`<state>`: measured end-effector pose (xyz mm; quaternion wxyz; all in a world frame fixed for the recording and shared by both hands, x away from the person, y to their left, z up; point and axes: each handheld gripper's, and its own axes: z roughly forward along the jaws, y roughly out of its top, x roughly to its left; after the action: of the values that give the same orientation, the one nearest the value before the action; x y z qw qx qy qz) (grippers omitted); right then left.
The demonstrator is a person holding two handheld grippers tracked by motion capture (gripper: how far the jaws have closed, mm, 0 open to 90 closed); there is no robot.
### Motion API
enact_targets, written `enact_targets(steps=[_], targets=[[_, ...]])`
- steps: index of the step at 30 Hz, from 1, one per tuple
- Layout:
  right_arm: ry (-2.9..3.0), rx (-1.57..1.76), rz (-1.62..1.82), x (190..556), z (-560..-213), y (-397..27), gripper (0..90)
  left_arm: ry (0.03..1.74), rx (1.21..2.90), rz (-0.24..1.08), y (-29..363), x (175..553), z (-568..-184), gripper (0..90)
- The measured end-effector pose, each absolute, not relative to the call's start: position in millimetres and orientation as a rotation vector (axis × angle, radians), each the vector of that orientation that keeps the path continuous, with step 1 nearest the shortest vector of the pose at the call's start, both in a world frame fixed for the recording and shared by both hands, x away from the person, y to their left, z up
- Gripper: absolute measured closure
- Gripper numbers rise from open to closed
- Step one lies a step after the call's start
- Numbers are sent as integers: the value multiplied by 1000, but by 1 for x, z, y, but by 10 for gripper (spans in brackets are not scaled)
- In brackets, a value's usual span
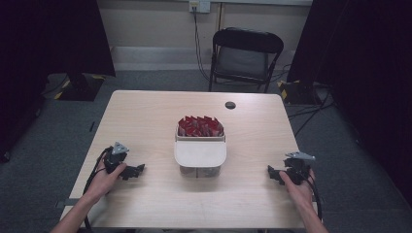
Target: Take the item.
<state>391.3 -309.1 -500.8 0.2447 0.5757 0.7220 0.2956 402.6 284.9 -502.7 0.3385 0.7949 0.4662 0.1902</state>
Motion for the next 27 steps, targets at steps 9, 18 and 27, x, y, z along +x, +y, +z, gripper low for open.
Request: enact_targets(steps=[9,18,27], targets=[[1974,1569,808,391,-501,-309,0,1214,2071,495,285,403,-503,0],[1997,1595,785,390,-496,-305,73,1213,2071,495,285,403,-503,0],[2014,1572,808,389,-493,-304,148,1215,2071,496,285,403,-503,0]])
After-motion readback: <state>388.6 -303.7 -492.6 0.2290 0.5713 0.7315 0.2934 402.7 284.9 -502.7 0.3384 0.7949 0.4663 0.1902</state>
